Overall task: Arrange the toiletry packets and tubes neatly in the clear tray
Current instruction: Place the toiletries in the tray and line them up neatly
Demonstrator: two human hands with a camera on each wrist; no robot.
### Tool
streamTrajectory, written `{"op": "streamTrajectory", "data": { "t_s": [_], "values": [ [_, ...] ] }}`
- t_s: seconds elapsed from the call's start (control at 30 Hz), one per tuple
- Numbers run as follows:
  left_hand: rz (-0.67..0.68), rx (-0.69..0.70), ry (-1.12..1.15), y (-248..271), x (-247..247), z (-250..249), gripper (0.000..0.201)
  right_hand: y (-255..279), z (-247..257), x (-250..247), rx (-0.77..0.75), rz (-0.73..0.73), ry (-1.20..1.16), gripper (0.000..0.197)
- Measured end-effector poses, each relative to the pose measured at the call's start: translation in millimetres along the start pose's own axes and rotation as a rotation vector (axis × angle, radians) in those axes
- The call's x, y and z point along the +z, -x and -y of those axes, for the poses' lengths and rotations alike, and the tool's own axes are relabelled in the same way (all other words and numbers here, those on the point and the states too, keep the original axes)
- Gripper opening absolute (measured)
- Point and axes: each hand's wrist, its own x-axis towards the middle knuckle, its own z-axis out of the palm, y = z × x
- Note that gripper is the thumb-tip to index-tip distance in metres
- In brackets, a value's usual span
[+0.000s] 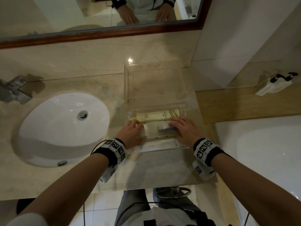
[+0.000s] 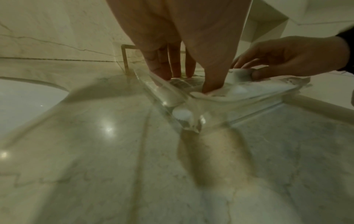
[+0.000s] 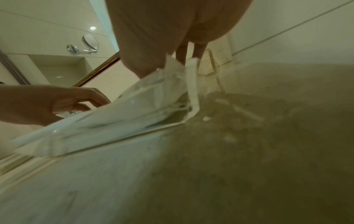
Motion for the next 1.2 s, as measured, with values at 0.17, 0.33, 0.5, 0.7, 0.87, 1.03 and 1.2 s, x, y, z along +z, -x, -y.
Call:
{"op": "streamTrajectory", "data": {
  "t_s": [0.17, 0.33, 0.5, 0.7, 0.87, 1.03, 1.2],
  "values": [
    [-0.048, 0.138, -0.054, 11.6, 1.5, 3.6, 0.047, 8.8, -1.6, -3.0, -0.104, 0.027, 0.087, 0.048],
    [-0.010, 0.295, -0.140, 17.4, 7.9, 4.6, 0.039, 23.2, 5.3, -0.2, -0.185, -0.021, 0.089, 0.026],
    [0.001, 0.283, -0.120, 15.8, 4.6, 1.1, 0.037, 30.8, 9.2, 2.6, -0.125, 0.048, 0.088, 0.036],
    [0.020, 0.174, -0.112, 11.6, 7.1, -1.6, 0.035, 23.2, 12.9, 0.0, -0.091, 0.017, 0.073, 0.018],
    [0.065, 0.112, -0.056, 11.1, 10.3, -4.1, 0.036, 25.8, 15.3, 0.1, -0.069, -0.013, -0.003, 0.026],
    [0.085, 0.127, -0.089, 11.6, 8.4, -1.6, 0.033, 27.8, 14.5, 2.3, -0.088, -0.013, -0.014, 0.011],
    [-0.014, 0.139, -0.069, 7.5, 11.2, -0.2, 0.031, 18.4, 16.6, -1.7, -0.041, 0.004, -0.023, 0.011]
  ]
}}
